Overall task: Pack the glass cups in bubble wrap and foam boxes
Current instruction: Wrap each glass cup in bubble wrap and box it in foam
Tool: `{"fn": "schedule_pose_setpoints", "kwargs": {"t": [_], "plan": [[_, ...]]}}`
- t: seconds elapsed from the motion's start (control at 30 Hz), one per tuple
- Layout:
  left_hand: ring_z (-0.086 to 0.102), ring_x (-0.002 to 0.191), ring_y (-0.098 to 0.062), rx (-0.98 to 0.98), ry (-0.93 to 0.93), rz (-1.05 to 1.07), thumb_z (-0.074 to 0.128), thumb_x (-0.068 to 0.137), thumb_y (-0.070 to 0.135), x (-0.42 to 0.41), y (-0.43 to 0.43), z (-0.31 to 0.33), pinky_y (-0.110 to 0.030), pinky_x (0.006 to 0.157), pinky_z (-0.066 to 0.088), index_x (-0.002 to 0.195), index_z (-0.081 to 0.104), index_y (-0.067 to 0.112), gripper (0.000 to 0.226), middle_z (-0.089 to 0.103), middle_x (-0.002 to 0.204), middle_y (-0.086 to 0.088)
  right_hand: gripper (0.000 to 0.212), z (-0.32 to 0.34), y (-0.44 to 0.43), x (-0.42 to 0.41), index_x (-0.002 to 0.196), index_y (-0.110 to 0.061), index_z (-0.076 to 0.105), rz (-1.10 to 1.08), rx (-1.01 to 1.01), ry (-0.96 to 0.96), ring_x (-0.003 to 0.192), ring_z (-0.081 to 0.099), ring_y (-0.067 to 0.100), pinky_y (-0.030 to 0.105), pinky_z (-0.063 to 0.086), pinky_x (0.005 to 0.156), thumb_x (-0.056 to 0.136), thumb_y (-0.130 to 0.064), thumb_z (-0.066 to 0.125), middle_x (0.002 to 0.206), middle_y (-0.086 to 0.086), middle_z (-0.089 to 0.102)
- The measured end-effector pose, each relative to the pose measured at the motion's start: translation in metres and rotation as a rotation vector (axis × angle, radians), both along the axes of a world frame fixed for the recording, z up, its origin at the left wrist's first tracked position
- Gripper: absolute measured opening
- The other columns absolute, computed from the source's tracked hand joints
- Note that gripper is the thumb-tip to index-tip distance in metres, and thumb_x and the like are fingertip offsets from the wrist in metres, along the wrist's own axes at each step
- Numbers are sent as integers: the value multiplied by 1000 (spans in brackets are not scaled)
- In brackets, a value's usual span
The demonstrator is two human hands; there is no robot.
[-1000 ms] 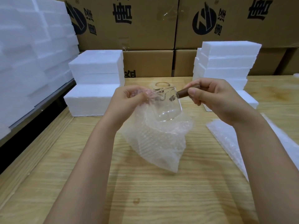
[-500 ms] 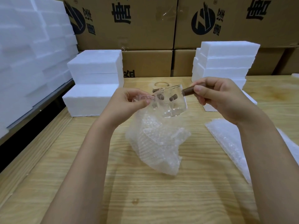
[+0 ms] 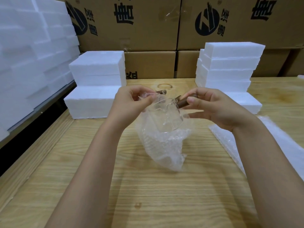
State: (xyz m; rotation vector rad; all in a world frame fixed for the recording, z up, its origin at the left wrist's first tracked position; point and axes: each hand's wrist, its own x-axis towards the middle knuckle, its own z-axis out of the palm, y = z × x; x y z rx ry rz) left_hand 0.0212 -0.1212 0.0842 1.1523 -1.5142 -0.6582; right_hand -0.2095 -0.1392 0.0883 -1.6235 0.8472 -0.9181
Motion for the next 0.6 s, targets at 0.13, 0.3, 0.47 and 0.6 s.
{"fn": "schedule_pose_setpoints", "kwargs": {"t": [0.13, 0.3, 0.47, 0.6], "plan": [[57, 60, -1, -5, 52, -44, 74, 84, 12, -5, 0, -1, -14, 59, 48, 80, 73, 26, 15, 68, 70, 19, 24, -5, -1, 6, 99, -6, 58, 76, 89, -103, 98, 69, 33, 42, 57, 85, 82, -24, 57, 102, 9, 72], [61, 74, -7, 58, 44, -51, 71, 83, 3, 0, -4, -4, -16, 68, 52, 93, 70, 38, 37, 71, 100, 4, 18, -3, 0, 8, 96, -5, 57, 19, 37, -111, 86, 72, 23, 28, 57, 71, 86, -20, 53, 91, 3, 74], [57, 62, -1, 181, -113, -85, 60, 77, -11, 13, 0, -2, -18, 67, 53, 101, 65, 45, 61, 66, 100, 10, 10, 4, 0, -1, 92, -7, 55, -129, -49, -65, 89, 71, 23, 29, 58, 69, 97, -11, 47, 92, 5, 73], [61, 62, -6, 178, 10, -134, 56, 77, -14, 0, 2, 8, -19, 62, 52, 103, 67, 35, 56, 66, 96, 0, 10, 9, 0, -1, 92, -11, 56, -218, -195, 53, 91, 70, 16, 28, 58, 72, 98, -11, 49, 86, -4, 73]]}}
